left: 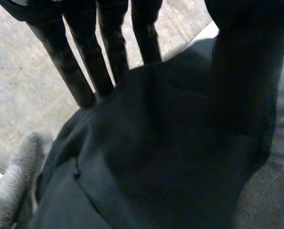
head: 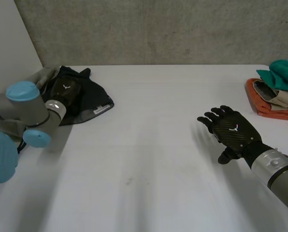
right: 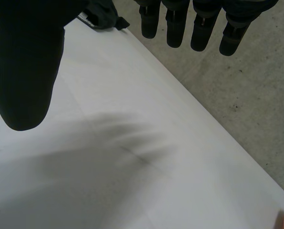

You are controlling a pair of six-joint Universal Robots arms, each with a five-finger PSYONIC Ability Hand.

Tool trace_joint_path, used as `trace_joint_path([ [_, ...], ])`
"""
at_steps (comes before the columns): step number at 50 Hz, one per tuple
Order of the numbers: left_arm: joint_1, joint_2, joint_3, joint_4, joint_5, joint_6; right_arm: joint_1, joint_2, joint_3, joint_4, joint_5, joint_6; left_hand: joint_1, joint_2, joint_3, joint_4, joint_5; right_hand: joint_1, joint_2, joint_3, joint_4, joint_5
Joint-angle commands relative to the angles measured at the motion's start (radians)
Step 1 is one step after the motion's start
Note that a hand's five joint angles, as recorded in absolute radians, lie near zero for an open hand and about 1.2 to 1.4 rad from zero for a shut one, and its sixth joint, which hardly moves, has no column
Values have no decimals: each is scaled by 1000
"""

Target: Fold the laundry.

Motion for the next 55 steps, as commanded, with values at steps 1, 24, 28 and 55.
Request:
trace_joint_path([
  [1, -13, -10, 35, -8, -12, -5, 0, 1, -1, -4, 1, 1, 554, 601, 603, 623, 633, -58, -44, -39, -40, -51],
  [24, -514, 628, -183, -21, -144, -563, -3, -62, -2, -5, 141, 11, 554, 601, 603, 623, 633, -58, -44, -39, -40, -51],
  [28, -592, 558, -177, -25, -143, -637, -3, -80, -2, -7, 204, 19, 554, 601, 603, 623, 633, -58, -44, -39, -40, -51],
  [55, -622, 578, -458, -97, -132, -398, -72, -123, -157, 253, 238, 42, -602, -556, -553, -533, -523, -58, -44, -39, -40, -51],
])
